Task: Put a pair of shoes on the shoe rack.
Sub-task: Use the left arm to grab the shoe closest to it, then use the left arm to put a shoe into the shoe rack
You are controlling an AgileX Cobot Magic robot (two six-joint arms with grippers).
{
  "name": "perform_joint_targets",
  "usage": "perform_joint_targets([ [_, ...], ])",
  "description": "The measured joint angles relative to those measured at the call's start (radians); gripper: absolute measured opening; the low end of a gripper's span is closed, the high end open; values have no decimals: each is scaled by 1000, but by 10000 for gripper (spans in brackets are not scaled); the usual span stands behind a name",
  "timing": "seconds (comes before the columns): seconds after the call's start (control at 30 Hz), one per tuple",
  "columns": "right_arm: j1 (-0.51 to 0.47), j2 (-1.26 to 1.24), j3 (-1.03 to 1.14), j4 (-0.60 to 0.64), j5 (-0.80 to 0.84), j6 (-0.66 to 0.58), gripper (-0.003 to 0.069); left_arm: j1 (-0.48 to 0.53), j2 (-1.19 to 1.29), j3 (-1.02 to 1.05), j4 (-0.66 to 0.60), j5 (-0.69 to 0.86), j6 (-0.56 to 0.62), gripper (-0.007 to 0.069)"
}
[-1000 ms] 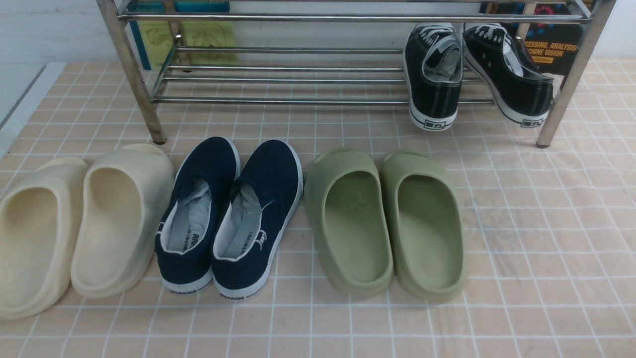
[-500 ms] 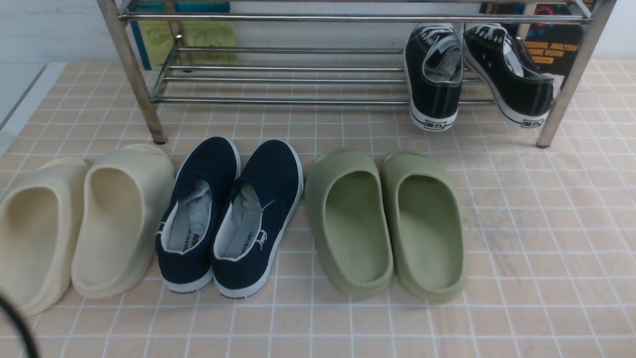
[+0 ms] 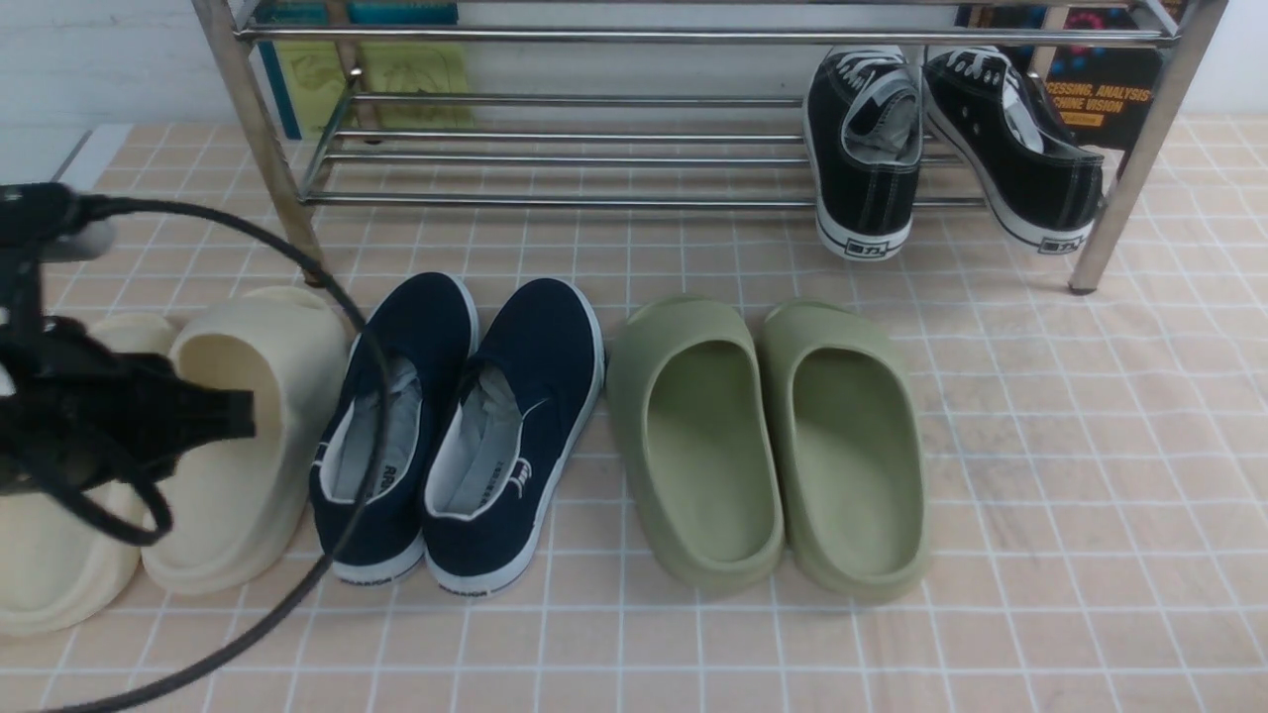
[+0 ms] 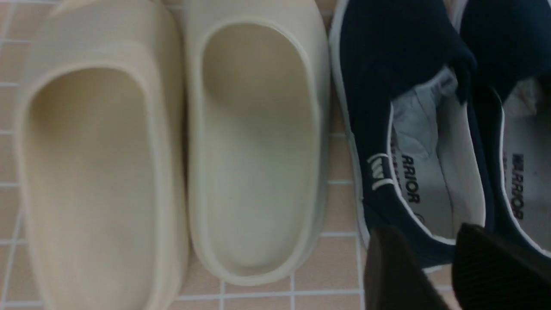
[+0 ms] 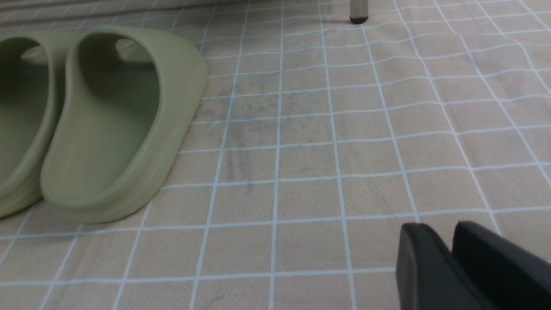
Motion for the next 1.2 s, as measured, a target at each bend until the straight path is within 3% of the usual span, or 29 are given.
perform_joint_targets([
  [0.03, 0, 0, 0, 0, 0, 0, 139, -6, 0, 0, 0, 3, 0, 309],
  [0.07, 0, 0, 0, 0, 0, 0, 141, -46, 66, -42, 11, 20, 24, 379],
  [0.17, 0, 0, 0, 0, 0, 0, 144, -107, 207, -107, 75, 25, 26, 470],
  [0.33, 0, 0, 0, 0, 0, 0, 149, -126, 391, -179, 261, 26, -162, 482],
  [0.4, 0, 0, 0, 0, 0, 0, 151, -126, 430, -188, 315, 26, -232, 464],
  [0.5, 0, 0, 0, 0, 0, 0, 155, -126, 501, -194, 414, 20, -379, 378],
  [0.7, 0, 0, 0, 0, 0, 2, 163, -134, 570, -202, 452, -18, -512, 71],
  [1.03, 0, 0, 0, 0, 0, 2, 168, -135, 463, -422, 404, 190, -523, 52],
  [1.2, 0, 0, 0, 0, 0, 2, 176, -132, 501, -591, 400, 156, -526, 52],
])
